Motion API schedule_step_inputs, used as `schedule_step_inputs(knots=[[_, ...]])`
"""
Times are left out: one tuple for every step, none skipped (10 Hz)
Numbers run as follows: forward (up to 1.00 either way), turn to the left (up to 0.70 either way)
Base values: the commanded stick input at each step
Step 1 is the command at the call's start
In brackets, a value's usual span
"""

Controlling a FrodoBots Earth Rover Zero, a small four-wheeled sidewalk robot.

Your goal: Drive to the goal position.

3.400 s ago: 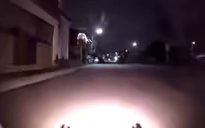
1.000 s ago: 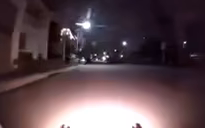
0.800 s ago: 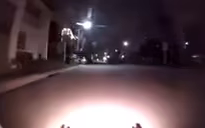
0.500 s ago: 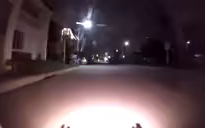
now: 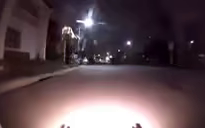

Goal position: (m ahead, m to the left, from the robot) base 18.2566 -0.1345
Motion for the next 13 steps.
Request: schedule_step_inputs(knots=[[1.0,0.0],[1.0,0.0],[1.0,0.0],[1.0,0.0],[1.0,0.0],[1.0,0.0],[1.0,0.0],[1.0,0.0],[1.0,0.0],[1.0,0.0],[1.0,0.0],[1.0,0.0],[1.0,0.0]])
